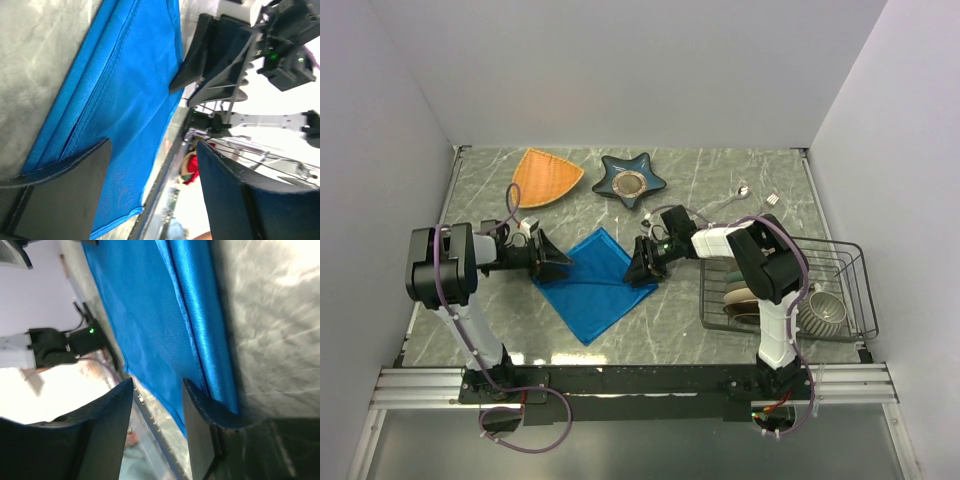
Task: Fold the napkin into a case and place the utensils inside
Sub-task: Smooth out the upper triangle-folded napkin at the center of the board.
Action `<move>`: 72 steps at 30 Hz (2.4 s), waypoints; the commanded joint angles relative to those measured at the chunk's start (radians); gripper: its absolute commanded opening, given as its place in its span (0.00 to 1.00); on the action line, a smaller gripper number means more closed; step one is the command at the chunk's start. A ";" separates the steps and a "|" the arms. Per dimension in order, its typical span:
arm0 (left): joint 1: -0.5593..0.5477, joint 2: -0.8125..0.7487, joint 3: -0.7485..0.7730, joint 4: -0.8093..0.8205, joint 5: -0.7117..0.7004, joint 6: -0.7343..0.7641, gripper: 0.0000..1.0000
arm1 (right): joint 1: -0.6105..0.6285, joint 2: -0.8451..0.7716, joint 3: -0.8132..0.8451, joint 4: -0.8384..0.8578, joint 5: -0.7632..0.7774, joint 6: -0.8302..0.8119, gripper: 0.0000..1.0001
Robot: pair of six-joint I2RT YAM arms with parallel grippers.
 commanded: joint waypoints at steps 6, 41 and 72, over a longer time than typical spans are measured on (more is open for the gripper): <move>0.010 0.060 0.064 -0.034 -0.073 0.048 0.76 | 0.016 0.014 -0.021 -0.065 0.097 -0.058 0.41; -0.024 -0.158 0.351 -0.509 -0.390 0.545 0.72 | 0.041 -0.050 0.272 -0.513 0.267 -0.439 0.47; -0.218 -0.122 0.287 -0.914 -0.665 1.033 0.45 | -0.020 -0.057 0.363 -0.748 0.292 -0.551 0.83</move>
